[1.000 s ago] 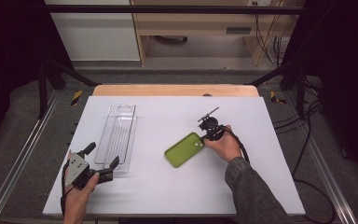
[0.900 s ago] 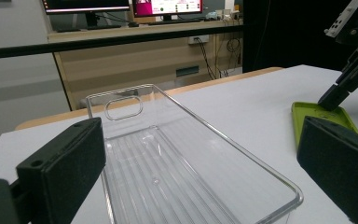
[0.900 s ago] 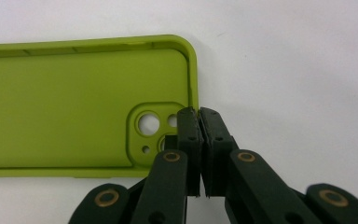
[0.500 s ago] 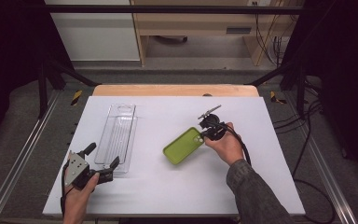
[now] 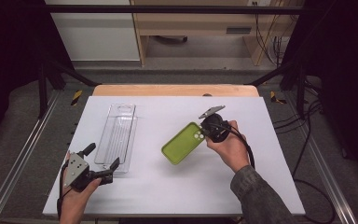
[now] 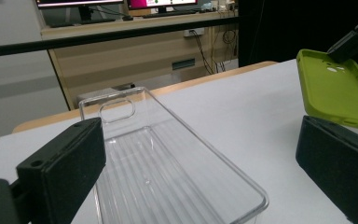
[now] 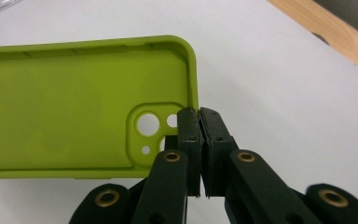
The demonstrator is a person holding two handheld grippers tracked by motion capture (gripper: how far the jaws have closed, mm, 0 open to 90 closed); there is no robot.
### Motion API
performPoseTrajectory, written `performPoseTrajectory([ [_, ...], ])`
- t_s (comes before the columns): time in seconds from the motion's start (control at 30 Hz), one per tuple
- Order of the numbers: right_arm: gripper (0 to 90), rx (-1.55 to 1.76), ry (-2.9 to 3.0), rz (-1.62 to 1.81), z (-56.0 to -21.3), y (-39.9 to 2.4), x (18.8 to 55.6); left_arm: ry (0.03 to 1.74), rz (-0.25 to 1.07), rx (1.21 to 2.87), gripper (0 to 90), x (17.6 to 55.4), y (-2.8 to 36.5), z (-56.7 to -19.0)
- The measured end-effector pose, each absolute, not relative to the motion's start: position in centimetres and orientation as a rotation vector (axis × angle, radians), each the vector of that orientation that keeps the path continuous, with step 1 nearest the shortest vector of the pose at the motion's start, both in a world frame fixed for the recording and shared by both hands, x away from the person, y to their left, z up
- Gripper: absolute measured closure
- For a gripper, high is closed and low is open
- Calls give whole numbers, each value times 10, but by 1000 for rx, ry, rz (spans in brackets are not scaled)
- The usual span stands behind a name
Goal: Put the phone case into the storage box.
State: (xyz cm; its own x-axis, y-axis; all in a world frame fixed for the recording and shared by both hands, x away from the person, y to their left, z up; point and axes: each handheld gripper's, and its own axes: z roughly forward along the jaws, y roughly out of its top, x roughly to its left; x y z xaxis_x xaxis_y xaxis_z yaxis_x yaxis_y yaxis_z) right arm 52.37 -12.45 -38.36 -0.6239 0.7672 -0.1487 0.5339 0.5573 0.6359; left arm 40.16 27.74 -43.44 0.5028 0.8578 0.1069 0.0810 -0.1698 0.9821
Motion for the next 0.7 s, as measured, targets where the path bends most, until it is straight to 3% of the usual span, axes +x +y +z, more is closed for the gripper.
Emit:
performPoseTrajectory([
  [0.7, 878, 989, 2295, 866, -380, -123, 500, 785, 807, 1783, 17, 424, 232, -384],
])
